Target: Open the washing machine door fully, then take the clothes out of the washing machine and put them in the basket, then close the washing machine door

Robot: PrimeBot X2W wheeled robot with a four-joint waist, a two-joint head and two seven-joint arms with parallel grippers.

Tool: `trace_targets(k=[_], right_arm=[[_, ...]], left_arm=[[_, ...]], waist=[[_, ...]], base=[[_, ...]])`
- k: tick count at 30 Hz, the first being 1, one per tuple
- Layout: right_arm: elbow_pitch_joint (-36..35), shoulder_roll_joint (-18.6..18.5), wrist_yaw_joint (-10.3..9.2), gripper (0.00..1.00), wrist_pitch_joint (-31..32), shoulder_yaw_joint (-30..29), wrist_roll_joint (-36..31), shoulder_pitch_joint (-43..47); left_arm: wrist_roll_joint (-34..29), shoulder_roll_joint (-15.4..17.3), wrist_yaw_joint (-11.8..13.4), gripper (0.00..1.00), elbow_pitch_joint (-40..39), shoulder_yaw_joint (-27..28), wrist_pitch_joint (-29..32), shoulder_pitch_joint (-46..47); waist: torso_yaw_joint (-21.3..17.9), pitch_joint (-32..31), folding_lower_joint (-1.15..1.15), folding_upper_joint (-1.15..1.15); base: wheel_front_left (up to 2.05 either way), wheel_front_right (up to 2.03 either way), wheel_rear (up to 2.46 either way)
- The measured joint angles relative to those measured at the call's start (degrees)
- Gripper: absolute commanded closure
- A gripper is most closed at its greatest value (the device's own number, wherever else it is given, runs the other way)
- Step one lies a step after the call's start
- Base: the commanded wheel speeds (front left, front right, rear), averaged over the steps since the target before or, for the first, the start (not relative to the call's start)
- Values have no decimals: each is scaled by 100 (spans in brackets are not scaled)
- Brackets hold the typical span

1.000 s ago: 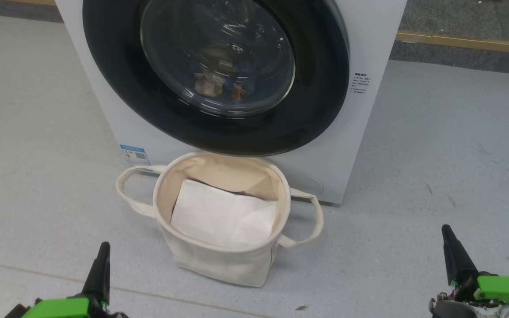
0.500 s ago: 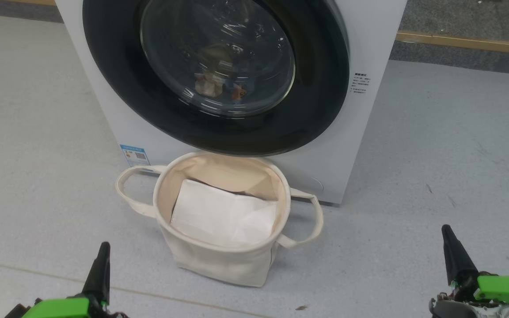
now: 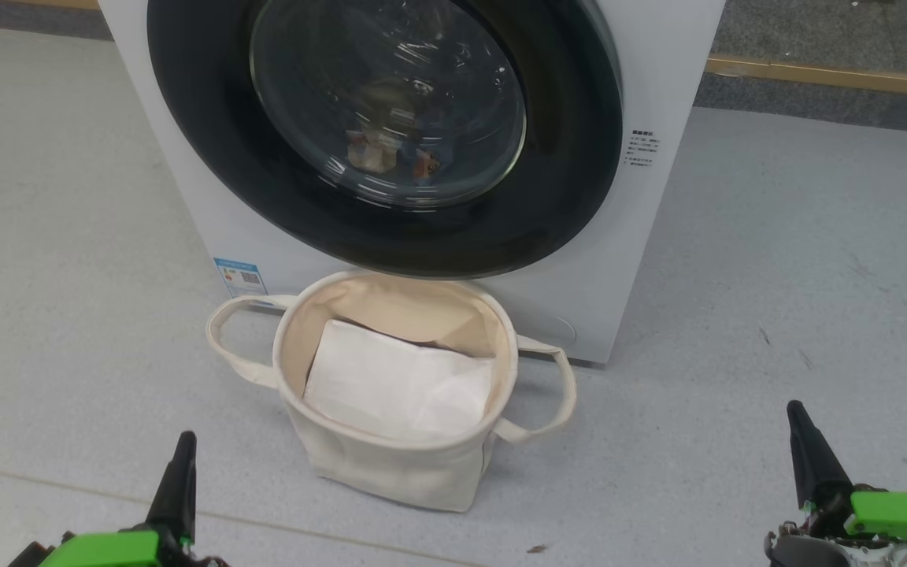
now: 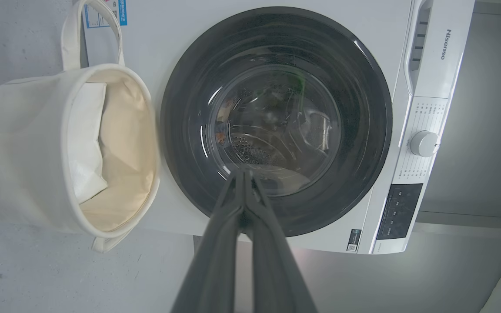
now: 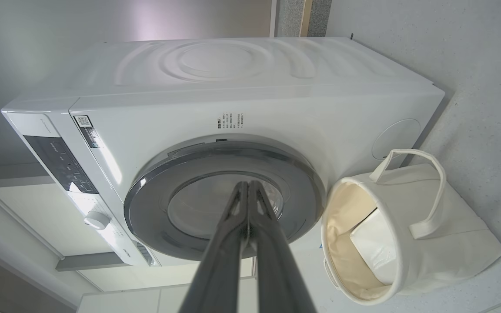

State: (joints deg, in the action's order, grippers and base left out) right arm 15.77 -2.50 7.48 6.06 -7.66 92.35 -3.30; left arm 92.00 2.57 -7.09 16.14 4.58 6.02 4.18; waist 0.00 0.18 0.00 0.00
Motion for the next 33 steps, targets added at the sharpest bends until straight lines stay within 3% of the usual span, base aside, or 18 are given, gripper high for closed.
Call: trace_targets(k=[23, 24, 26, 27, 28, 33], right_arm=[[0, 0, 0, 100, 0, 0, 0, 0], [46, 2, 1, 0, -2, 4, 0, 7], [216, 22, 0, 0, -5, 13, 0, 69], [308, 33, 0, 100, -8, 14, 0, 124], [399, 42, 0, 0, -9, 15, 0, 183], [467, 51, 0, 0, -64, 20, -56, 322]], left_arm=[[0, 0, 0, 100, 0, 0, 0, 0], [0, -2, 2, 0, 47, -5, -5, -5], [0, -8, 3, 0, 220, -18, -7, -72], [0, -13, 3, 100, 314, -21, -7, -132], [0, -19, 3, 0, 405, -25, -7, -198], [0, -31, 4, 0, 483, -54, -65, -359]], waist=[[0, 0, 0, 0], [0, 0, 0, 0], [0, 0, 0, 0], [0, 1, 0, 0], [0, 1, 0, 0], [4, 4, 3, 0]], base=[[0, 0, 0], [0, 0, 0], [0, 0, 0], [0, 0, 0], [0, 0, 0], [0, 0, 0]])
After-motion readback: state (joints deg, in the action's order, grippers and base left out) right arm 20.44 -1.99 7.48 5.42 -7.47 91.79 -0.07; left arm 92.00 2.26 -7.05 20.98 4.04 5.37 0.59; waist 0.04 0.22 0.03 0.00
